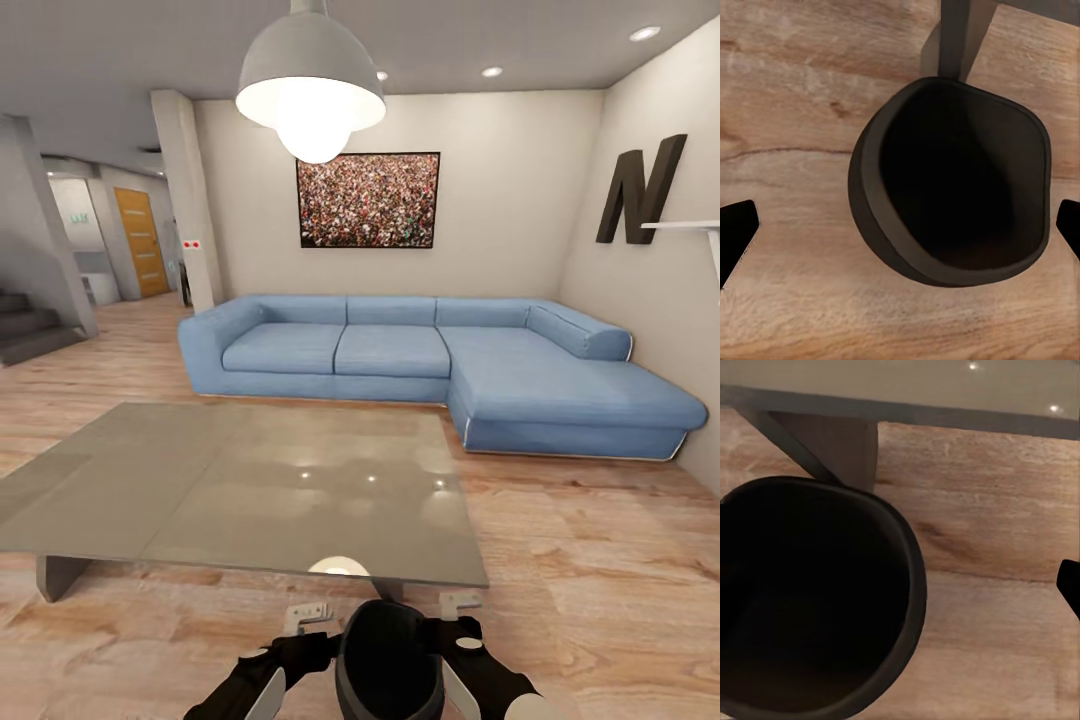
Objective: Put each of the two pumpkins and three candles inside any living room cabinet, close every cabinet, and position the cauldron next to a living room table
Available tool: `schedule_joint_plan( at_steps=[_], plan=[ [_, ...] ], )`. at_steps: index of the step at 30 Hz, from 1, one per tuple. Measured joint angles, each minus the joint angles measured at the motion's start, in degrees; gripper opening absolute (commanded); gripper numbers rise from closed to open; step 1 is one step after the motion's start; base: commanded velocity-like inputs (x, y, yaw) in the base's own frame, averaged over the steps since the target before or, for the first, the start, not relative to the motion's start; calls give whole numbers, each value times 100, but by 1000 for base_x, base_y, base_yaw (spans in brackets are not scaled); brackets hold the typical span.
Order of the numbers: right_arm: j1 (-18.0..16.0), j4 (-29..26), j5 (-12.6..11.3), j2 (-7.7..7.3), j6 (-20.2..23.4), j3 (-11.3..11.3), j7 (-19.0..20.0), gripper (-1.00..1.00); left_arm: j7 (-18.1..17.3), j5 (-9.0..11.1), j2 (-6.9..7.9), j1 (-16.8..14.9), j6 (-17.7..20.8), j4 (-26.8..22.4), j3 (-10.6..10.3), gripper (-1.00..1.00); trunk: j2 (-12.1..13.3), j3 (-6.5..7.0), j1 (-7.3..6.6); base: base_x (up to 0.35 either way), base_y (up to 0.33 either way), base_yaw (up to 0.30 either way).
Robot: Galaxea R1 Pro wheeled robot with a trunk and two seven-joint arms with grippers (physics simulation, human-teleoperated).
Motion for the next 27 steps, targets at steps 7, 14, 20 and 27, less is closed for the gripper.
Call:
schedule_joint_plan(
  at_steps=[7, 14, 20, 27],
  plan=[
    [-2, 0, 0, -1, 13, 0, -7, 100, -1, 0, -6, 2, -2, -1, 1, 100, 0, 0, 0, 0, 0, 284],
    [-2, 8, 0, -2, 15, 0, -8, 100, 2, 0, -6, 1, -2, -1, 0, 100, 0, 0, 0, 0, 0, 290],
    [-3, 9, 0, -2, 15, 0, -8, 100, 3, 0, -7, 2, -2, -1, 3, 100, 0, 0, 0, 0, 0, 291],
    [-3, 7, 0, -2, 29, 0, -8, 100, 6, -4, -4, 1, -11, -1, 0, 100, 0, 0, 0, 0, 0, 291]
  ],
)
